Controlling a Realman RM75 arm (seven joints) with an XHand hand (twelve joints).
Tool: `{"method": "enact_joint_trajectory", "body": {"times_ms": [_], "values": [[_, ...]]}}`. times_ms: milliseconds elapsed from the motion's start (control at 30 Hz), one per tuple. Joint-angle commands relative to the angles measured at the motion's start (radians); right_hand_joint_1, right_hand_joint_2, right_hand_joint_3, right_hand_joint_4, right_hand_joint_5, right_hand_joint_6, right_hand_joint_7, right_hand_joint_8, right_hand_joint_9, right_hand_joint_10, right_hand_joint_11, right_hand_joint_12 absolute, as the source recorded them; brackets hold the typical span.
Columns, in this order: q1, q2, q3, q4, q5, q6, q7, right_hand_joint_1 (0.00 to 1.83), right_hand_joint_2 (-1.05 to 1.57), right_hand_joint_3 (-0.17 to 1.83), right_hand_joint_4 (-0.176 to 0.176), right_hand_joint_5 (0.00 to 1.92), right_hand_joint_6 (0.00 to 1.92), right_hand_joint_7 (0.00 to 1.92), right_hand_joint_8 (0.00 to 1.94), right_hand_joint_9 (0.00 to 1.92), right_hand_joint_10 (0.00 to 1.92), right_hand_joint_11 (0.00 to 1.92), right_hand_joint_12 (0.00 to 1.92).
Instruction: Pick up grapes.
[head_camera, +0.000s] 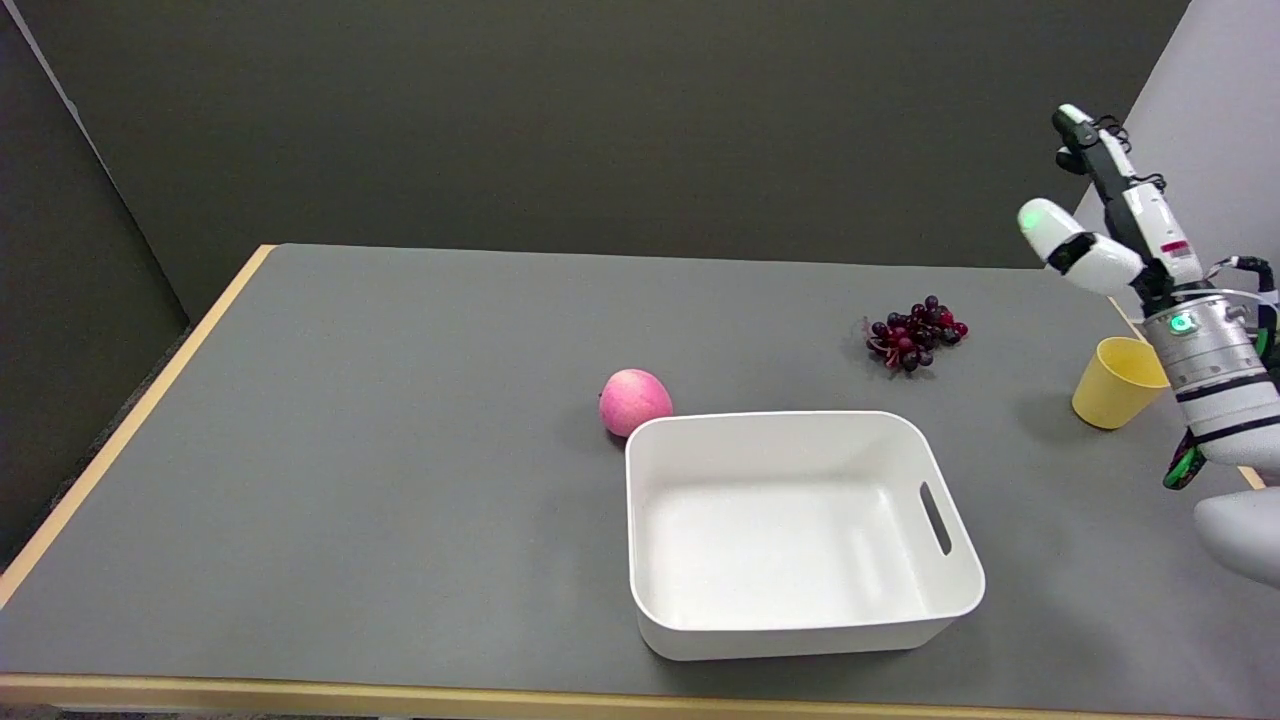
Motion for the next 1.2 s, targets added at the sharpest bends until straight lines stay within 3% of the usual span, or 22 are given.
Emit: {"method": "enact_joint_trajectory", "body": {"times_ms": [33,100,133,300,400,467,600,667,767,1033,1100,1200], "values": [[0.012,-0.001,0.008,0.179,-0.074,-0.429,-0.519,0.35,0.59,0.93,-0.072,0.05,0.34,0.04,0.16,0.00,0.31,0.00,0.70],[0.012,-0.005,0.009,0.179,-0.071,-0.492,-0.561,0.56,0.54,0.96,-0.094,0.04,0.38,0.07,0.11,0.02,0.26,0.00,0.62],[0.013,-0.008,0.010,0.181,-0.070,-0.512,-0.573,0.57,0.53,0.96,-0.100,0.04,0.39,0.07,0.12,0.01,0.27,0.00,0.62],[0.011,-0.043,-0.002,0.253,-0.070,-0.615,-0.615,0.57,0.54,0.96,-0.113,0.05,0.42,0.05,0.17,0.00,0.30,0.00,0.65],[0.009,-0.057,-0.028,0.297,-0.077,-0.658,-0.634,0.38,0.60,0.91,-0.119,0.10,0.43,0.06,0.23,0.00,0.37,0.00,0.74],[0.008,-0.068,-0.050,0.324,-0.075,-0.695,-0.647,0.36,0.59,0.91,-0.121,0.13,0.45,0.06,0.25,0.00,0.38,0.00,0.76],[0.002,-0.079,-0.071,0.364,-0.070,-0.750,-0.655,0.36,0.58,0.92,-0.116,0.14,0.47,0.06,0.26,0.00,0.39,0.00,0.78],[-0.007,-0.085,-0.074,0.394,-0.073,-0.782,-0.655,0.54,0.55,0.96,-0.117,0.12,0.52,0.03,0.29,0.00,0.37,0.00,0.77],[-0.021,-0.089,-0.071,0.422,-0.079,-0.832,-0.656,0.55,0.55,0.96,-0.118,0.12,0.53,0.03,0.30,0.00,0.37,0.00,0.77],[-0.059,-0.105,-0.027,0.405,-0.070,-0.883,-0.656,0.55,0.54,0.96,-0.115,0.12,0.52,0.03,0.30,0.00,0.36,0.00,0.77],[-0.058,-0.112,-0.019,0.392,-0.073,-0.883,-0.656,0.41,0.64,0.78,-0.110,0.17,0.40,0.05,0.27,0.00,0.39,0.00,0.79],[-0.042,-0.119,-0.005,0.352,-0.080,-0.880,-0.656,0.37,0.57,0.91,-0.106,0.13,0.46,0.06,0.25,0.00,0.37,0.00,0.79]]}}
